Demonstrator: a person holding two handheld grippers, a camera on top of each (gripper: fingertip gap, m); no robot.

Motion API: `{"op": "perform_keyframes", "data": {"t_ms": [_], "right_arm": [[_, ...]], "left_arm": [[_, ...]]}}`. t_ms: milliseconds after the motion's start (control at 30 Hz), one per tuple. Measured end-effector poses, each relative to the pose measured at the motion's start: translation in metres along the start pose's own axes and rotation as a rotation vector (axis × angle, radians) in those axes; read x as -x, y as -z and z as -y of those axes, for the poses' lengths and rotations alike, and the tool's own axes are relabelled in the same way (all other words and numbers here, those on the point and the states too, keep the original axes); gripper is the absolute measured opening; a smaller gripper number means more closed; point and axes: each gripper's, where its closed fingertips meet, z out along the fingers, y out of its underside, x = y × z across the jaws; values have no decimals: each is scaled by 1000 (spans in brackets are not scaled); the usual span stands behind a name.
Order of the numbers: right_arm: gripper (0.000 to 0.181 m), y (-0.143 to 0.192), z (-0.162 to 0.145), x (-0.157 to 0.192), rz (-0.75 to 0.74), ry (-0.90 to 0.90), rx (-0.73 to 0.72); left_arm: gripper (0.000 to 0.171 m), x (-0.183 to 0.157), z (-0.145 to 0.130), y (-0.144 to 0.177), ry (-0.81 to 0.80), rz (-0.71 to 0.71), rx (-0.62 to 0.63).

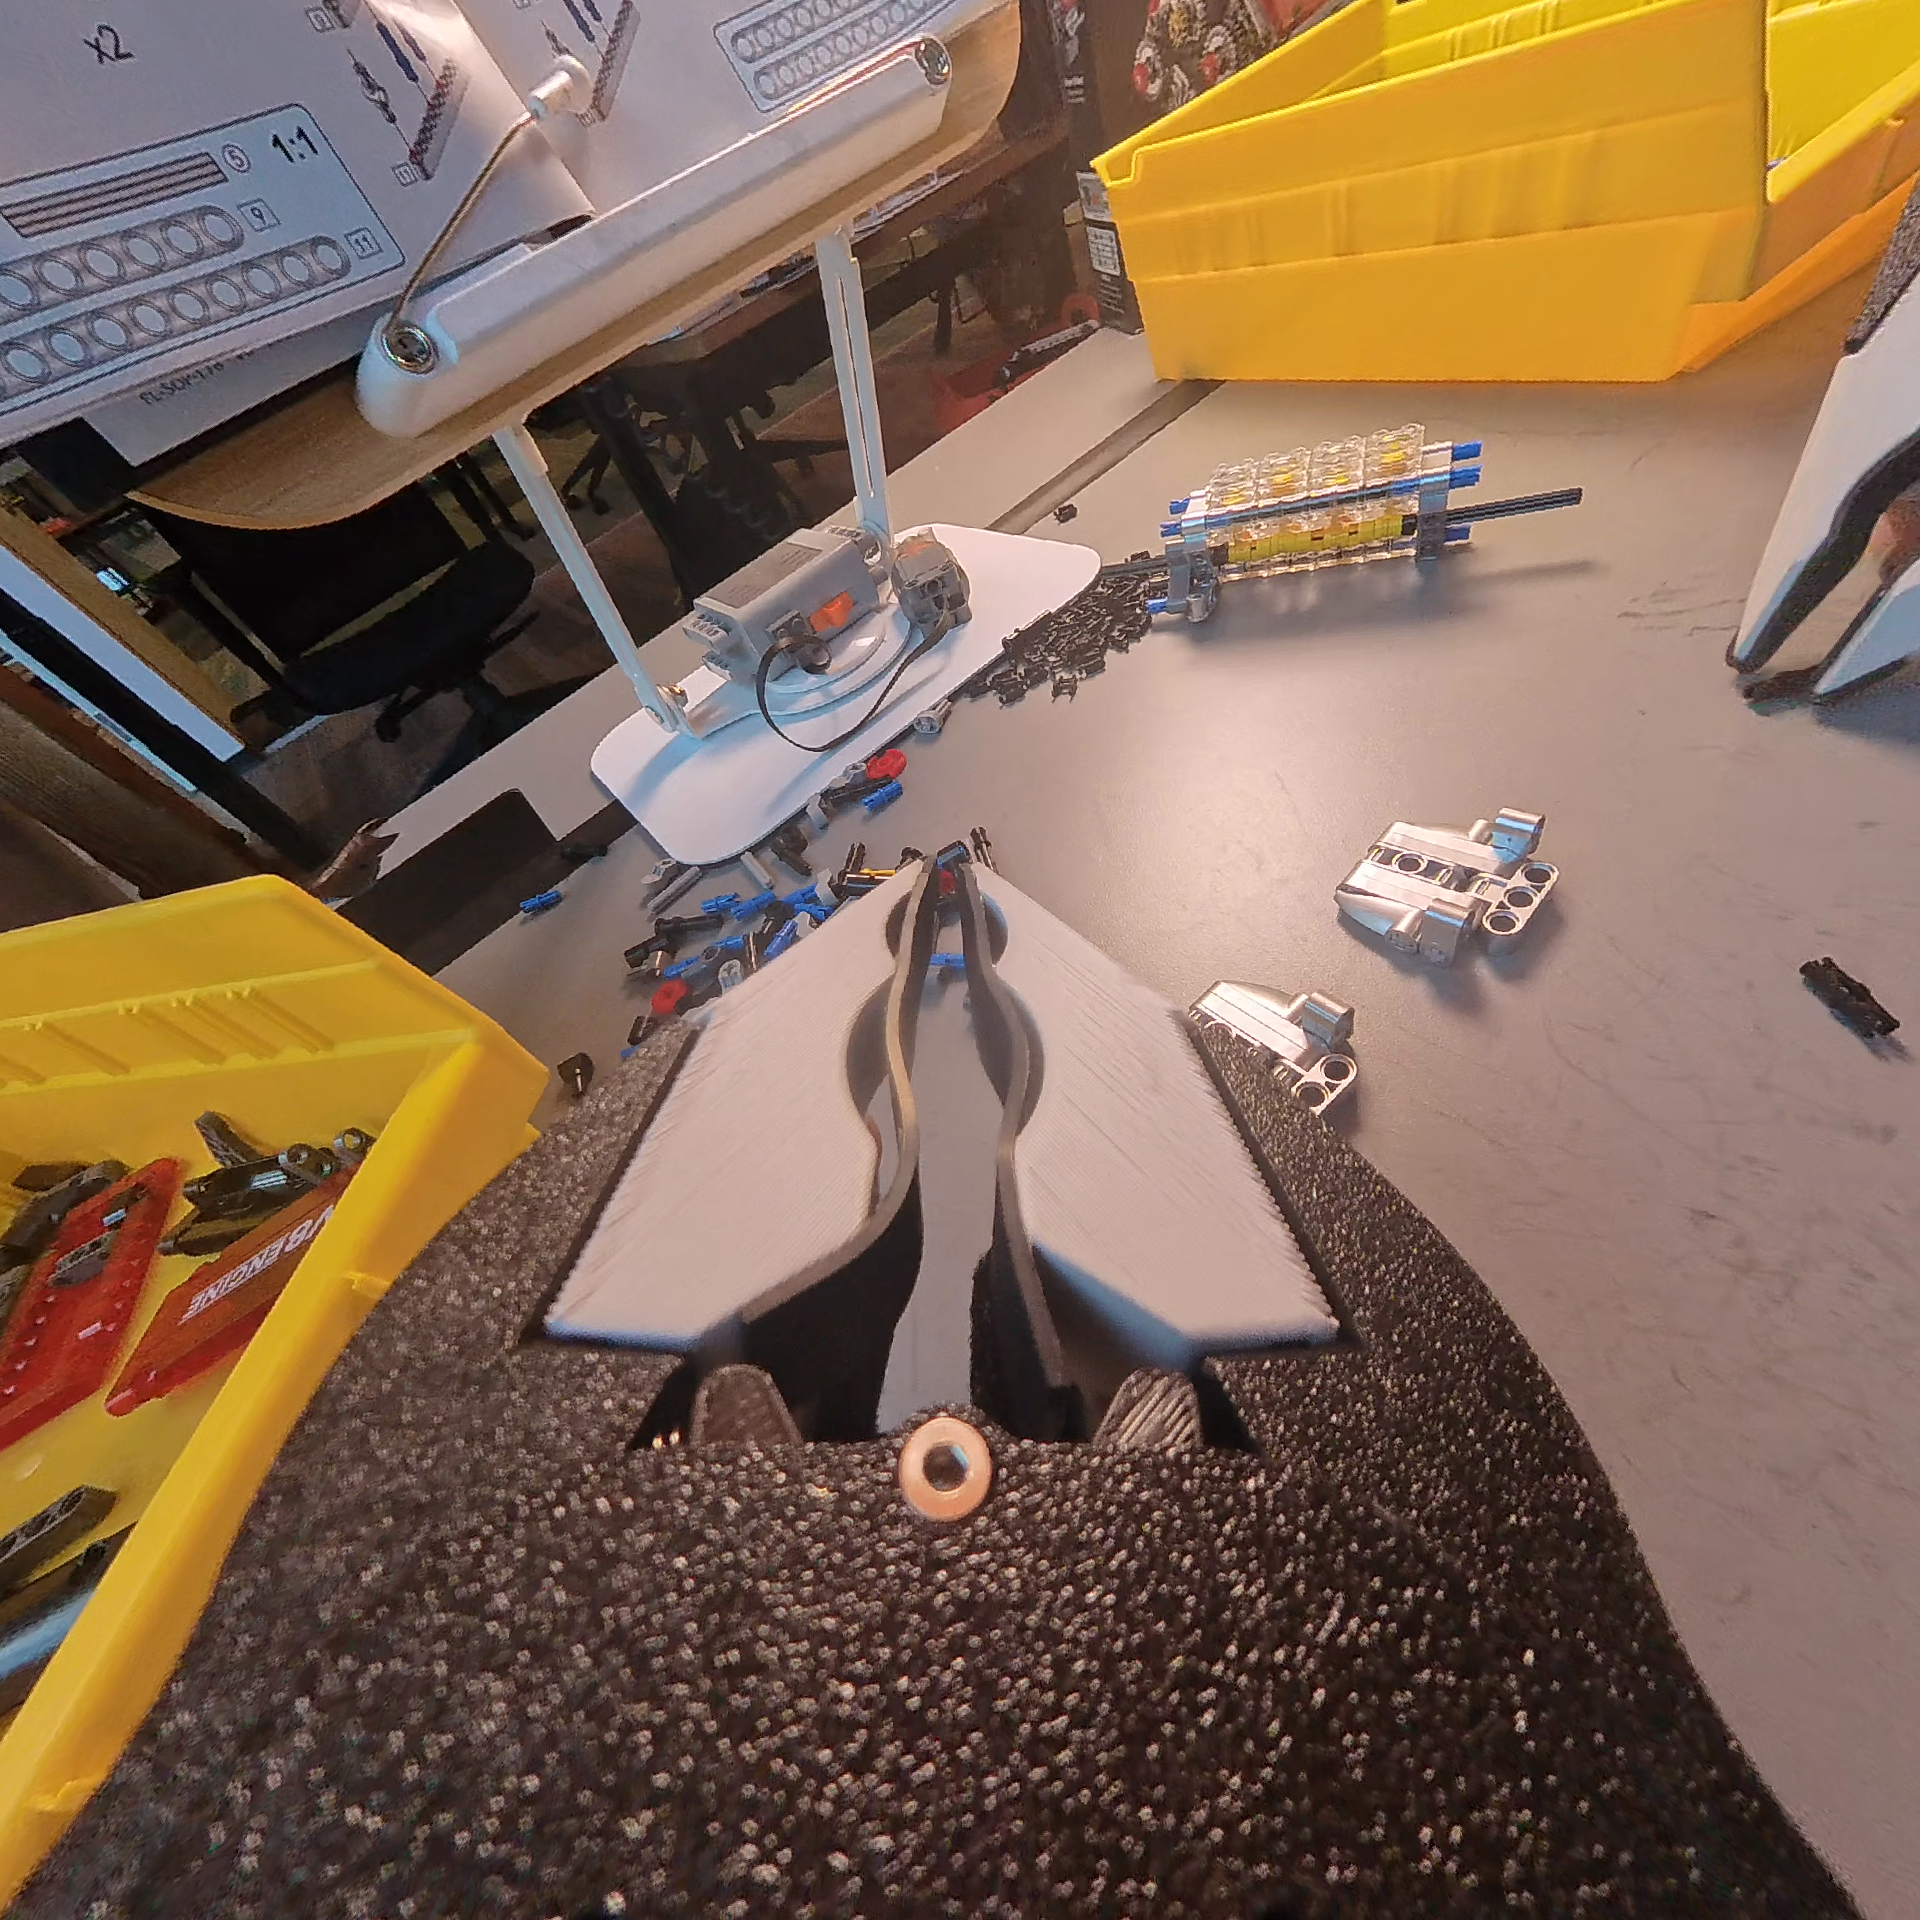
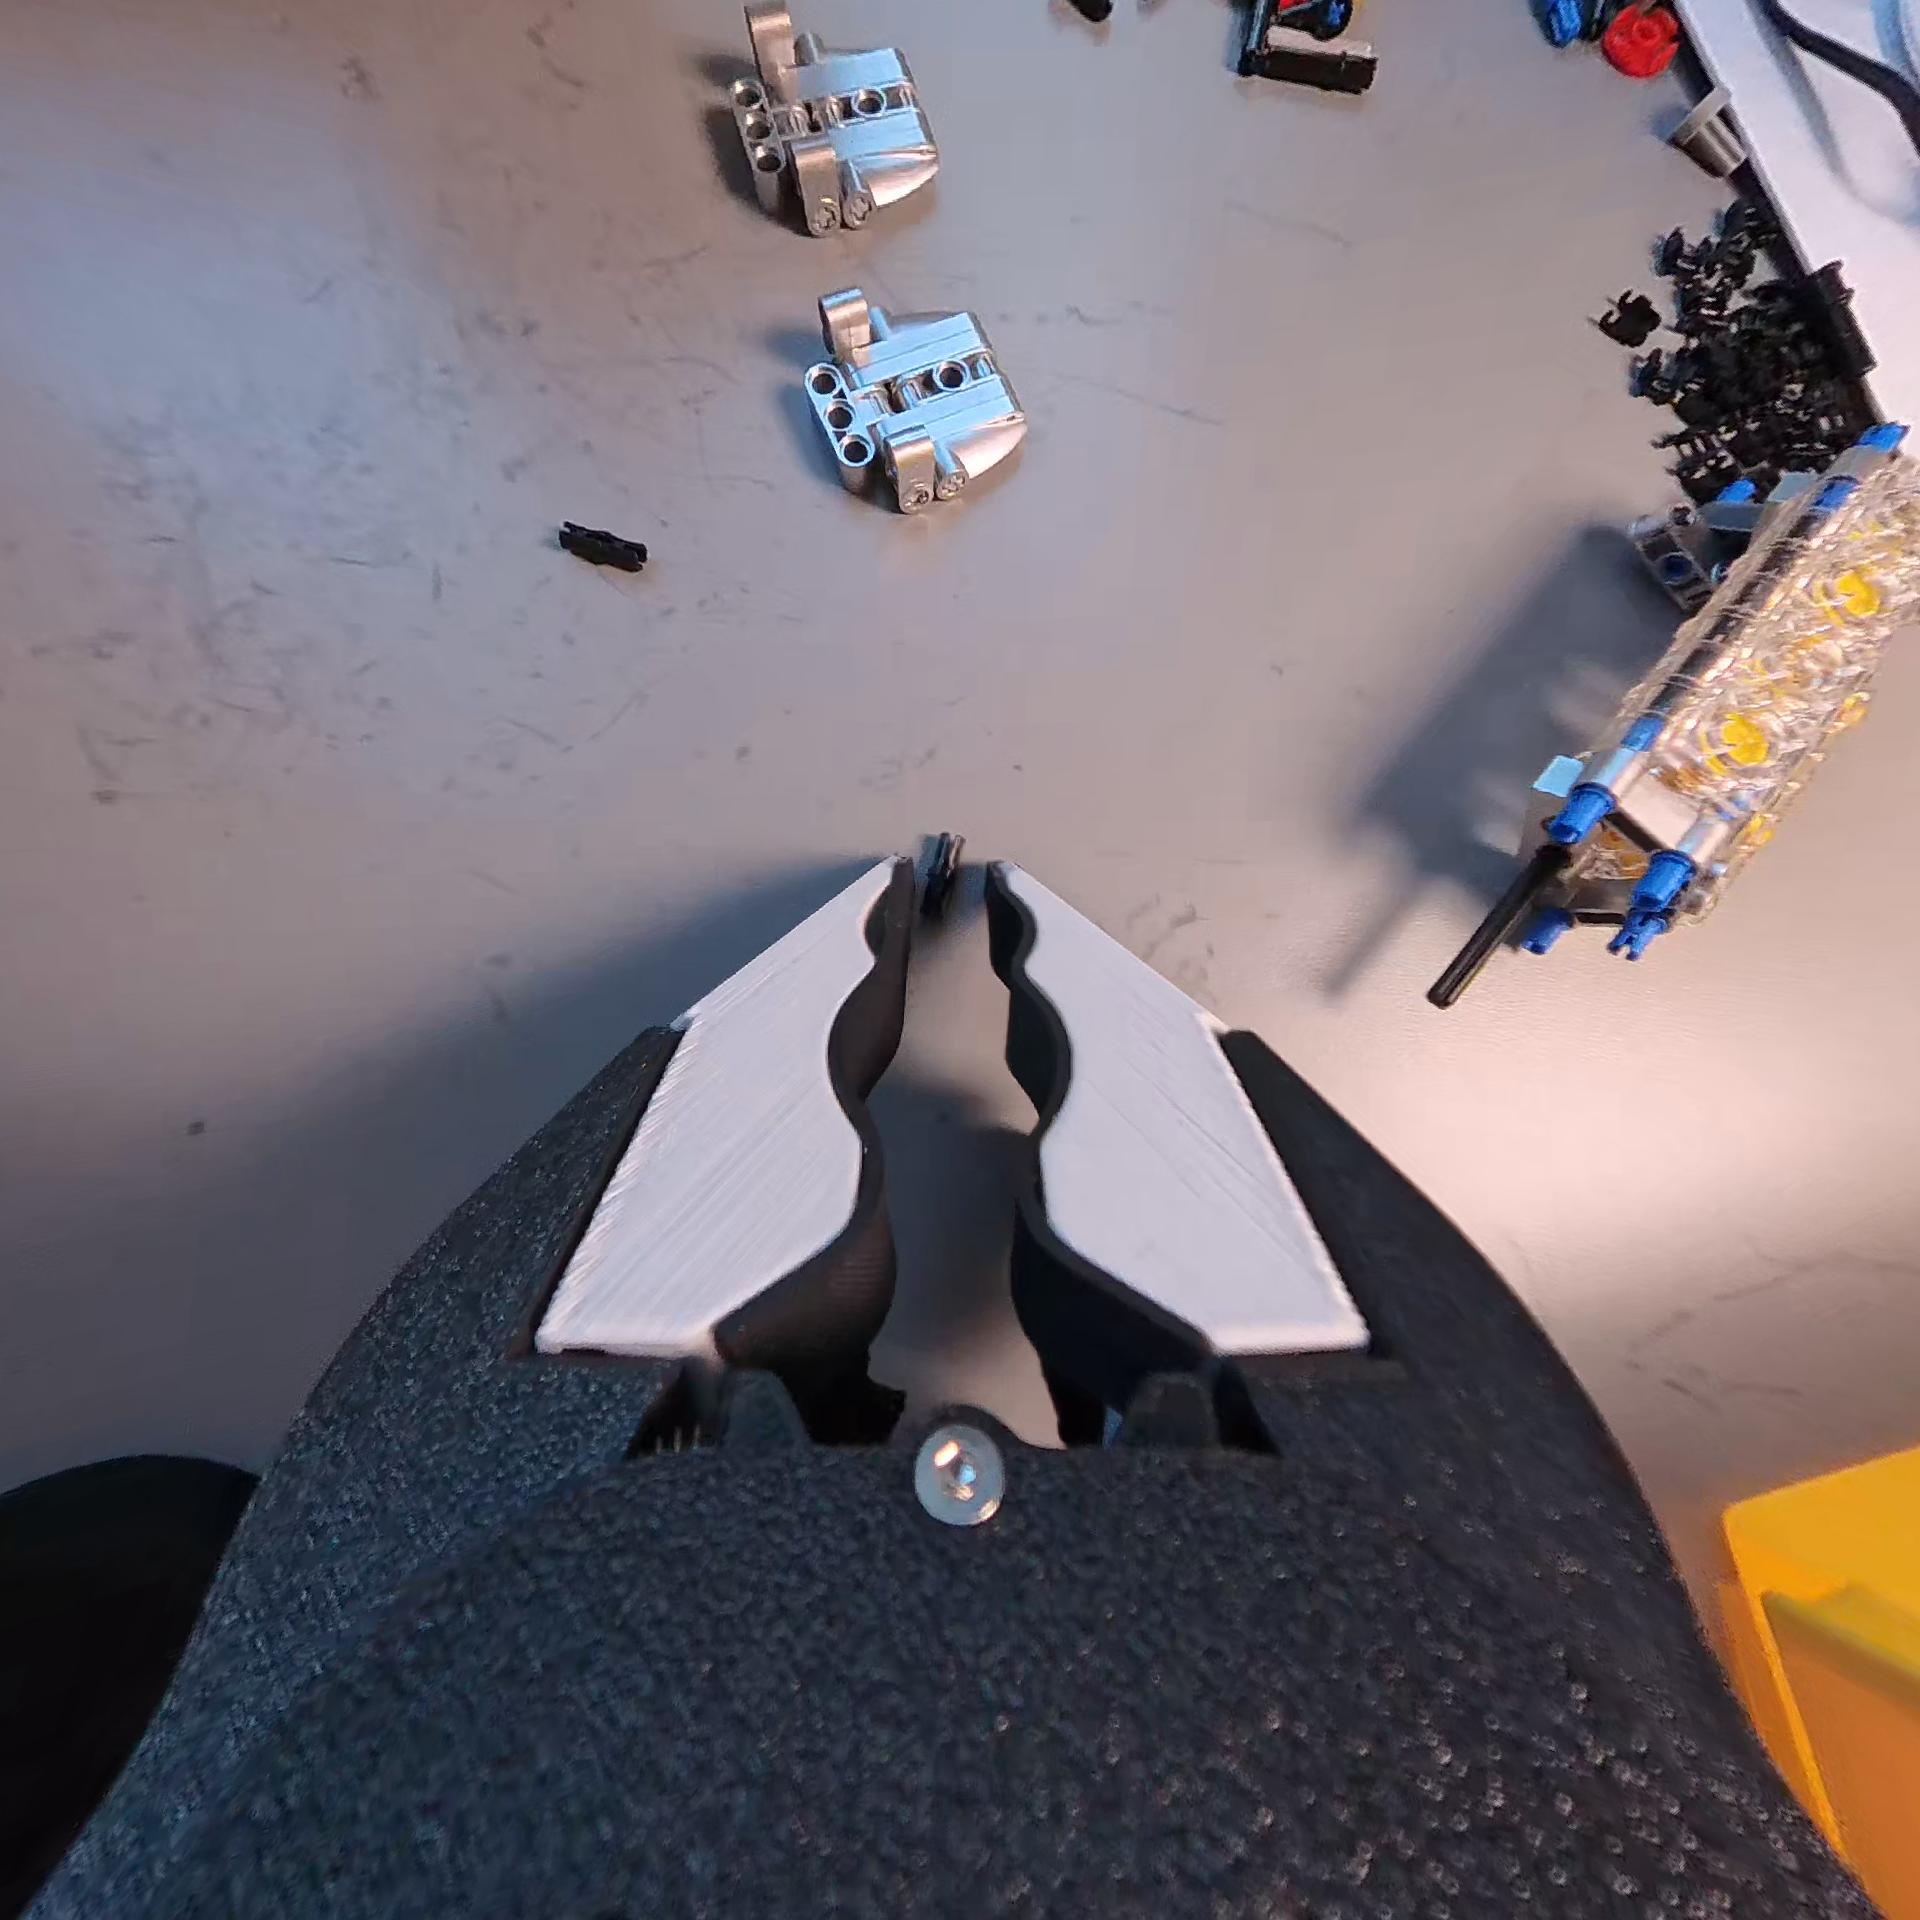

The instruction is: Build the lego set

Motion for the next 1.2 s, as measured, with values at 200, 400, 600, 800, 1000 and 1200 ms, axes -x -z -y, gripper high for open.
{"op": "perform_keyframes", "data": {"t_ms": [200, 400, 600, 800, 1000, 1200], "right_arm": [[18, 0, -1, 2, -18, 13, 6], [3, 15, 7, -2, -12, 23, -29], [4, 155, 48, -122, -458, -187, -373], [4, 159, -64, -233, -633, -359, 120], [6, 108, -109, -260, -509, -405, 341], [15, 87, -74, -296, -423, -528, 163]], "left_arm": [[2, -1, -1, 1, 0, -8, -1], [2, -1, -2, 3, -4, -14, -4], [2, -2, -4, 4, -6, -18, 0], [2, -3, -4, 4, -16, -18, -2], [2, 0, -7, 5, -5, -2, 6], [2, 0, -10, 1, -27, 3, 30]]}}
